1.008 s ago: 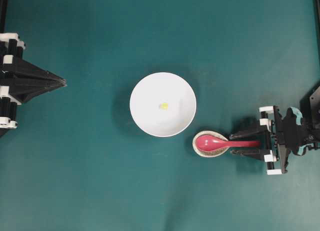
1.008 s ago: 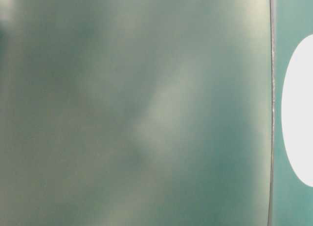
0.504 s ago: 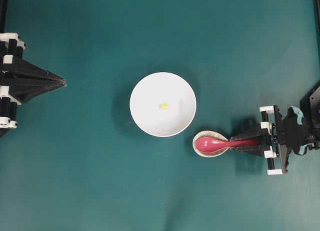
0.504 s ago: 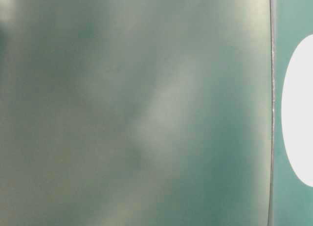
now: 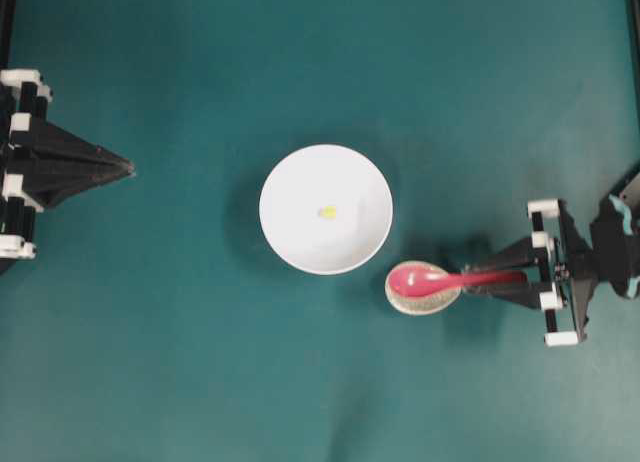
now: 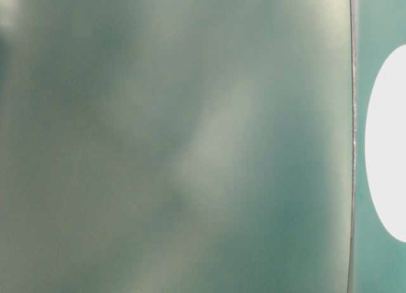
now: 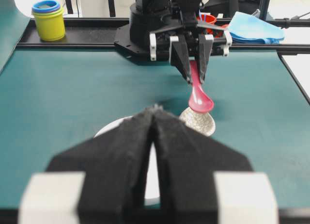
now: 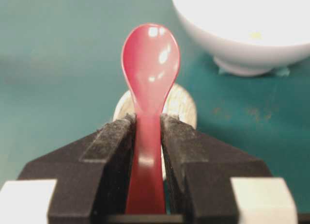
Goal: Scoop the yellow hexagonal prism block from the bowl with a spoon using the right arm.
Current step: 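Lift the red spoon and carry it over the white bowl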
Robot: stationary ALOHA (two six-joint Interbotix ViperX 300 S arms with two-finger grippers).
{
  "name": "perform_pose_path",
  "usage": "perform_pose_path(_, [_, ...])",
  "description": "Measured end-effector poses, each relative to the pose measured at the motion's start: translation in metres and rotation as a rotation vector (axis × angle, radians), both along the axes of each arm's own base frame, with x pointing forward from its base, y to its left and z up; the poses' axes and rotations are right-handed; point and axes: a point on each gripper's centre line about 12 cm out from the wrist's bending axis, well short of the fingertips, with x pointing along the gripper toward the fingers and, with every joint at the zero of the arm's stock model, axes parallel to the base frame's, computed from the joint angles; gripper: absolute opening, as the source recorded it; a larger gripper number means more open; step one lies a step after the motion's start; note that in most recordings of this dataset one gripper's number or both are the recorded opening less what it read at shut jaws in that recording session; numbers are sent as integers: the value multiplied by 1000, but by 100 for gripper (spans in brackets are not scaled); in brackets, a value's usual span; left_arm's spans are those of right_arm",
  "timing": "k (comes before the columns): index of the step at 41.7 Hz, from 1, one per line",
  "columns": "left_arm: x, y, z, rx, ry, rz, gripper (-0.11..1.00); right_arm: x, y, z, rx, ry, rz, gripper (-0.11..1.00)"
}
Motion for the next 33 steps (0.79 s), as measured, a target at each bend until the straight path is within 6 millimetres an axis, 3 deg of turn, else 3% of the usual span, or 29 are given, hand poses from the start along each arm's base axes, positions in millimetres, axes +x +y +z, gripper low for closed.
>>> perform_pose_path(16, [-1,0,0,-14,6,0,2,19,-18,38,2,61,-45,25])
perform_pose_path(33, [-1,0,-1,-14,9,0,2,58,-46,89,-23,241,-23,25])
